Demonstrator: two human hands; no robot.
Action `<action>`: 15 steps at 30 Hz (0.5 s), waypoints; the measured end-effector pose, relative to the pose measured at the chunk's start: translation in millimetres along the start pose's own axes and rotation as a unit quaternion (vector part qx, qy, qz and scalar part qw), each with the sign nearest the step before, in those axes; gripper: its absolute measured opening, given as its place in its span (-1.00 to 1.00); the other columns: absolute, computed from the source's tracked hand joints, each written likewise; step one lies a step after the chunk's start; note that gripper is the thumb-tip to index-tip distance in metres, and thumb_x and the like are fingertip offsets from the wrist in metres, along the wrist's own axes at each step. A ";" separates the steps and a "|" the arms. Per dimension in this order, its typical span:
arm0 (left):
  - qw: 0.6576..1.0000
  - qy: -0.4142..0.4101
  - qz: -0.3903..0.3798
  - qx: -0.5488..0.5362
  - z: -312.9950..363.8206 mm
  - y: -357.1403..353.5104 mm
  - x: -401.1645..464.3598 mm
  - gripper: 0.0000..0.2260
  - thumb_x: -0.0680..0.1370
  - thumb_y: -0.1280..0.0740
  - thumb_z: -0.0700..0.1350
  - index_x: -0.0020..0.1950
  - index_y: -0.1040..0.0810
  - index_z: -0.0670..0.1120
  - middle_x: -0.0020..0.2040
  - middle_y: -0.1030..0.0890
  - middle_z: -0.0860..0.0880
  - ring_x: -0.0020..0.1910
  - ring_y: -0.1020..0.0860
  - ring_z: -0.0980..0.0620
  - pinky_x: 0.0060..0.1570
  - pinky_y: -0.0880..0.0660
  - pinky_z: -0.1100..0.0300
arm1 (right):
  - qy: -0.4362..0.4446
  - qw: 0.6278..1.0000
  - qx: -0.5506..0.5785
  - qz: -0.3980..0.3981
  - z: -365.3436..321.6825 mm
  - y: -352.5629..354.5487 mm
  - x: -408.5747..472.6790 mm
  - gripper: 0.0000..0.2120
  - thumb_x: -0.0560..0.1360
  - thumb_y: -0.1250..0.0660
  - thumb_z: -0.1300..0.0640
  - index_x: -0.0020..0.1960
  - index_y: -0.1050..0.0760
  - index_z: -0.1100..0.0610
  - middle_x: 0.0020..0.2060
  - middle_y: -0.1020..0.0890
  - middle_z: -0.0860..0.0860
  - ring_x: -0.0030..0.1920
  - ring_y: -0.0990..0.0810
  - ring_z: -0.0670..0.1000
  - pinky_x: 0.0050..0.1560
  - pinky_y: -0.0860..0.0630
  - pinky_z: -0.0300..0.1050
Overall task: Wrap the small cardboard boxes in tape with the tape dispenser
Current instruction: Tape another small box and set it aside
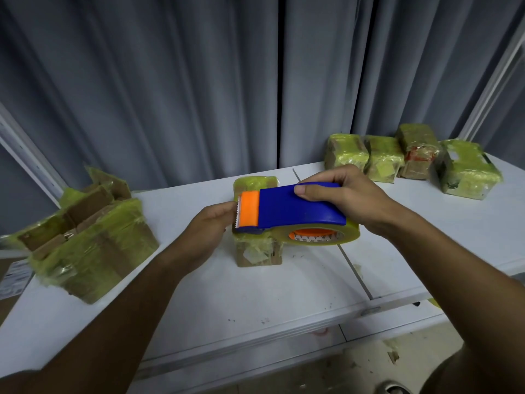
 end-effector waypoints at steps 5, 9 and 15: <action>0.999 0.034 -0.001 0.010 -6.1 5.5 2.5 -0.79 0.65 -0.11 0.10 -0.02 -0.52 0.15 -0.11 -0.56 0.25 -0.11 -0.55 0.20 -0.14 -0.43 0.33 | 0.009 1.000 -0.004 0.003 -1.0 1.6 0.7 -0.68 0.35 -0.39 -0.21 -0.01 -0.69 -0.06 -0.12 -0.76 -0.12 -0.06 -0.73 -0.07 -0.16 -0.64 -0.21; 0.999 0.017 -0.024 0.015 2.5 1.9 -3.0 -0.80 0.65 -0.21 -0.10 -0.02 -0.58 0.14 -0.11 -0.65 0.22 -0.16 -0.60 0.34 -0.30 -0.45 0.52 | 0.012 1.000 0.000 0.001 -1.0 1.3 0.7 -0.68 0.35 -0.39 -0.20 -0.02 -0.70 -0.06 -0.12 -0.76 -0.11 -0.06 -0.73 -0.06 -0.15 -0.64 -0.20; 0.997 0.051 -0.040 0.028 2.5 4.8 -6.0 -0.87 0.60 -0.31 -0.08 -0.08 -0.60 0.13 -0.19 -0.65 0.25 -0.15 -0.61 0.30 -0.31 -0.47 0.46 | 0.014 1.000 -0.008 -0.004 0.6 -1.4 0.5 -0.63 0.36 -0.40 -0.20 0.04 -0.70 -0.02 -0.10 -0.76 -0.11 -0.04 -0.74 -0.04 -0.09 -0.65 -0.13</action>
Point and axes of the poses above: each hand's wrist, its own x-axis towards the middle knuckle, its own y-axis out of the back of the hand, z = x × y, the point moved 9 cm from there along x, towards the middle knuckle
